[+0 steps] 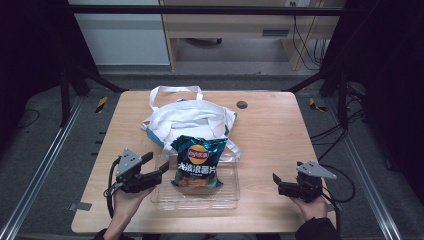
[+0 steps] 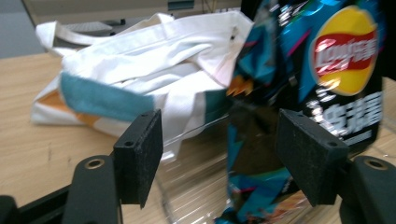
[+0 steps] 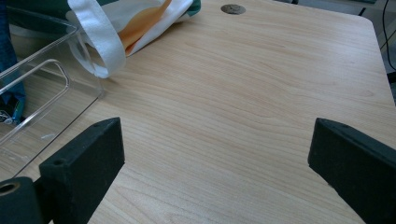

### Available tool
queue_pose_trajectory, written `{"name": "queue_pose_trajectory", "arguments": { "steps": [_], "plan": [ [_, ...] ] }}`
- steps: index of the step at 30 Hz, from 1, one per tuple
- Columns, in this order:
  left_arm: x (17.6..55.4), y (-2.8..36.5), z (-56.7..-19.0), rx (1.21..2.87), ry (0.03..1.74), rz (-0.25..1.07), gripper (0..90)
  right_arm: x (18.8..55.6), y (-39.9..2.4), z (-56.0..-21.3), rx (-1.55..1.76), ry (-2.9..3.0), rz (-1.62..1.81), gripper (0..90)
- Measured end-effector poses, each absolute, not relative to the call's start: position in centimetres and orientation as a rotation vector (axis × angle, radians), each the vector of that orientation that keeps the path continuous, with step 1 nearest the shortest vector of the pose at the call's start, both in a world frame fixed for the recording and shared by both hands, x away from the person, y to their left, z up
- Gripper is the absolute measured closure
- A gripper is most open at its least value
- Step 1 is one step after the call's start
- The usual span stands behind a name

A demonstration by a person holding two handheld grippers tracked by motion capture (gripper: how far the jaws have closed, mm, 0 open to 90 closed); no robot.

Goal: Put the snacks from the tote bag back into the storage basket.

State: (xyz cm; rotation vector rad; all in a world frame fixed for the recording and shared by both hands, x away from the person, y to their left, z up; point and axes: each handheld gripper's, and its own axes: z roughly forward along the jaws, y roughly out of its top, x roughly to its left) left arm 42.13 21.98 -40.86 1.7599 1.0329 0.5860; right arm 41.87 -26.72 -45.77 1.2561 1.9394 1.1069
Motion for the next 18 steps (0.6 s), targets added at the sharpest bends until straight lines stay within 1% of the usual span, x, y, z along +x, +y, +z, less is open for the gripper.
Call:
{"name": "queue_pose_trajectory", "arguments": {
  "steps": [5,14,18],
  "plan": [
    [42.3,23.6,-41.9,1.751,1.08,0.603,30.4,41.8,-26.8,-45.7,1.25,1.934,1.108,4.0],
    [41.4,26.0,-43.3,1.726,1.108,0.662,30.4,41.8,-26.9,-45.7,1.253,1.934,1.099,4.0],
    [41.7,27.0,-44.1,1.715,1.134,0.677,31.8,41.9,-27.0,-45.9,1.261,1.936,1.098,4.0]
  ]
}}
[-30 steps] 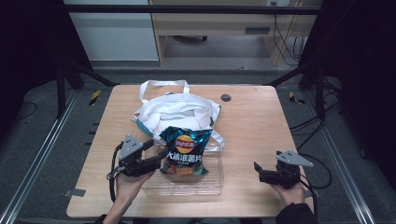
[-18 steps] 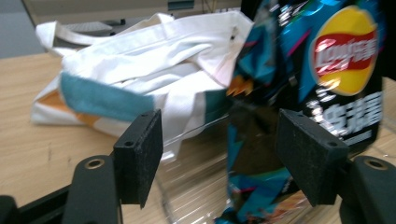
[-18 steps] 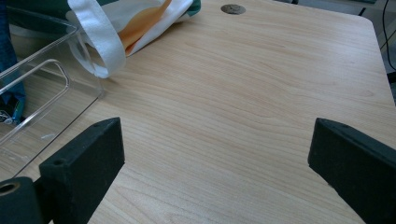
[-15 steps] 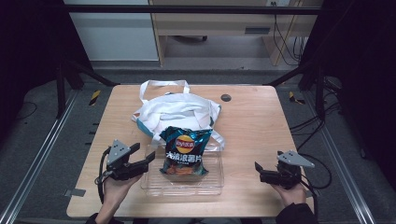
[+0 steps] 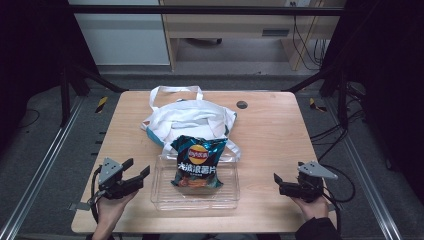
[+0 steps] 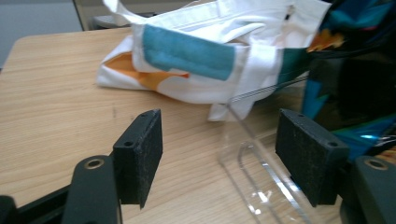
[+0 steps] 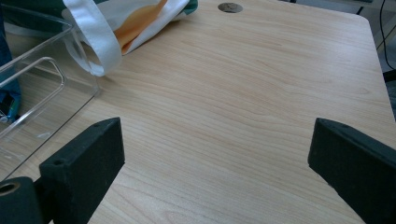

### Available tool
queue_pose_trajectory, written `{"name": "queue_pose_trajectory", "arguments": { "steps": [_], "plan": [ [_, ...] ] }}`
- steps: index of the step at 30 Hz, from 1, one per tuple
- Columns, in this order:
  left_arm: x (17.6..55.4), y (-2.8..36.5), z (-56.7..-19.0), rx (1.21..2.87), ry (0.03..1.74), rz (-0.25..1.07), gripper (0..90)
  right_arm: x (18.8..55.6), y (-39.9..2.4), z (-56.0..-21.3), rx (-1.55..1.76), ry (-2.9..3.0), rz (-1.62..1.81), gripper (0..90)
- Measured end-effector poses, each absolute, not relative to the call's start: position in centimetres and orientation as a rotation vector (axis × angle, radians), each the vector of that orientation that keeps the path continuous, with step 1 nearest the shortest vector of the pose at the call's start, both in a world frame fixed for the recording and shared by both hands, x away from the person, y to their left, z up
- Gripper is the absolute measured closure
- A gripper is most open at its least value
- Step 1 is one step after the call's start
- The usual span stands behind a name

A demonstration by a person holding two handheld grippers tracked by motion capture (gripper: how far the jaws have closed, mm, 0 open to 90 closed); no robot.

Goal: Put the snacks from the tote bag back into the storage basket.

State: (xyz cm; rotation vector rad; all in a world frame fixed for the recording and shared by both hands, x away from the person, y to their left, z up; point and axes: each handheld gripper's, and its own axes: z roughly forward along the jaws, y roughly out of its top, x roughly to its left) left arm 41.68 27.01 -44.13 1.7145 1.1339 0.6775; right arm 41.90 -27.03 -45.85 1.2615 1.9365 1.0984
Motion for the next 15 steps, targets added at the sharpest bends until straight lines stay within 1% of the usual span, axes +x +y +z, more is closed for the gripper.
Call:
{"name": "queue_pose_trajectory", "arguments": {
  "steps": [7,15],
  "plan": [
    [42.5,27.7,-45.0,1.758,1.149,0.733,33.5,42.1,-27.5,-45.9,1.273,1.924,1.09,4.0],
    [43.7,28.0,-45.7,1.771,1.183,0.722,33.6,42.3,-28.1,-46.1,1.288,1.921,1.072,4.1]
  ]
}}
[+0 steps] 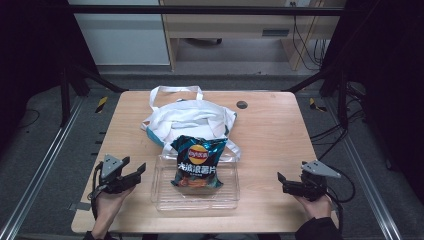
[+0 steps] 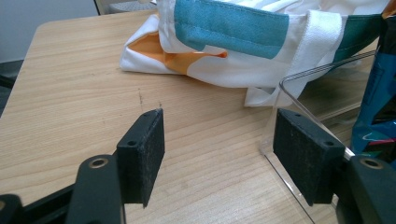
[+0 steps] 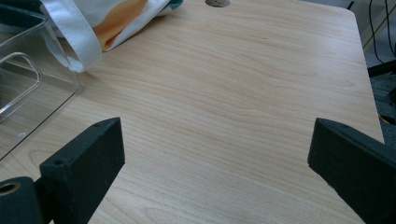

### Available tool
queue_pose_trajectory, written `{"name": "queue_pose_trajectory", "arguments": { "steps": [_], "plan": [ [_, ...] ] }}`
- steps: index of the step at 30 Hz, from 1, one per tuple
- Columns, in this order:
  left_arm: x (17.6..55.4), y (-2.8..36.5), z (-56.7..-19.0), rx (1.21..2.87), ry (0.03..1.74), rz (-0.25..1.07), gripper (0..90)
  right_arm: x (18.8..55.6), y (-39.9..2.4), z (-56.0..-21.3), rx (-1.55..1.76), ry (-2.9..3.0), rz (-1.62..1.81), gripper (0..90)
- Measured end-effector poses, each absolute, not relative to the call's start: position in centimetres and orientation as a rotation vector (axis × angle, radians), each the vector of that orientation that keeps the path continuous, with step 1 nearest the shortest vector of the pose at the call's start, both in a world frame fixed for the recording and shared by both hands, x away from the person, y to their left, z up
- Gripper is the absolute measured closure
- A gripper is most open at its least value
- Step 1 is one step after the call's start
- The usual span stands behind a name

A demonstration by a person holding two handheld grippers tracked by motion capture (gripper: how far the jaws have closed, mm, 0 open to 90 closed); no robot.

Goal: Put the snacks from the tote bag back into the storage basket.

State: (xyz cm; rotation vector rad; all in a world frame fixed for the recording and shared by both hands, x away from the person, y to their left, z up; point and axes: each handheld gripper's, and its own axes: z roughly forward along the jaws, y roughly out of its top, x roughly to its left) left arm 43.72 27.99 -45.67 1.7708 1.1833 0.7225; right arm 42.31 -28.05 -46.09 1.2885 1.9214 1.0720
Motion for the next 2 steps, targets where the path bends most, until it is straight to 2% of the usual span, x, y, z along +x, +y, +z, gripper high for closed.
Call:
{"name": "queue_pose_trajectory", "arguments": {
  "steps": [2],
  "plan": [
    [43.74,28.0,-45.67,1.772,1.183,0.727,33.6,42.33,-27.98,-46.09,1.29,1.924,1.077,4.1]
  ]
}}
